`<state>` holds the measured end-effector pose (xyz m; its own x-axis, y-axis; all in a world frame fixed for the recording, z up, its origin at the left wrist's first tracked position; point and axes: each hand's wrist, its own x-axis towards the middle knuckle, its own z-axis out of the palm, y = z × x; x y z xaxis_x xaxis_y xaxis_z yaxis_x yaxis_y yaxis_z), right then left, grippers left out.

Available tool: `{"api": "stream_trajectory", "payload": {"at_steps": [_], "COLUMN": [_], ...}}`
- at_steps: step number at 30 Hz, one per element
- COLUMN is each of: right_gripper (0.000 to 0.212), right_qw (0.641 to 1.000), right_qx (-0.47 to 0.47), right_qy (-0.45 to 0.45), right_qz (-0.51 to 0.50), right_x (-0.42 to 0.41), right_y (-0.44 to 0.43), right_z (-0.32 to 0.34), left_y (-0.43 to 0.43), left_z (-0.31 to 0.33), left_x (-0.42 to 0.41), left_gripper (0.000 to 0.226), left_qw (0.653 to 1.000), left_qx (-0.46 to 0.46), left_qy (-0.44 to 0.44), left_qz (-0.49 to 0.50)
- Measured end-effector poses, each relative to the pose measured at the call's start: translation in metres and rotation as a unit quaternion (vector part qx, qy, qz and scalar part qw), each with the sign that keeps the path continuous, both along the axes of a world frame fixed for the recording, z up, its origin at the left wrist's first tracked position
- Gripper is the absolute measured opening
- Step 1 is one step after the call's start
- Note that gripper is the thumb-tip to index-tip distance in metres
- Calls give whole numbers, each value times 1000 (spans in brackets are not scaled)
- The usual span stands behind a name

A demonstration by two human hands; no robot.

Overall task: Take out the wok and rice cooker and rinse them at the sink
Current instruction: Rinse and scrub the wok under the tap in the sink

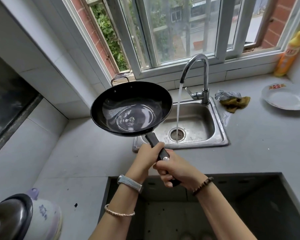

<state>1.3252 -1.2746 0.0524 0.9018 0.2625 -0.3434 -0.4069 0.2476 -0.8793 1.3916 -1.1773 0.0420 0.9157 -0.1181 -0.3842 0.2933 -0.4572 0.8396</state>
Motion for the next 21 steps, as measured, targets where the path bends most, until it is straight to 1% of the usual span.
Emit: {"api": "stream_trajectory", "payload": {"at_steps": [2,4,6,8,11,14,18,21], "right_gripper": [18,18,18,17,12,11,23,11], "right_qw": [999,997,988,970,926,880,808,748], "right_qx": [-36,-82,-154,-243,-372,-468,-579,-651], "right_qy": [-7,-4,-5,-19,-45,-55,-88,-113], "right_qz": [-2,-5,2,18,46,57,64,58], "right_x": [4,7,12,15,20,23,22,20], "right_y": [0,-1,-5,-13,-27,-35,-34,-28], "right_z": [7,14,21,27,40,53,65,64], "left_y": [-1,-3,-7,-13,-22,-30,-40,-46], "left_z": [4,9,12,16,19,24,27,23], "left_x": [4,7,9,11,16,20,22,26], "left_gripper": [37,32,25,21,23,28,32,36], "left_qw": [1000,999,996,991,980,972,959,953], "left_qx": [-12,-45,-79,-116,-179,-211,-251,-263], "left_qy": [10,23,39,60,83,101,128,152], "left_qz": [-6,-5,3,9,-11,-24,-15,-6]}}
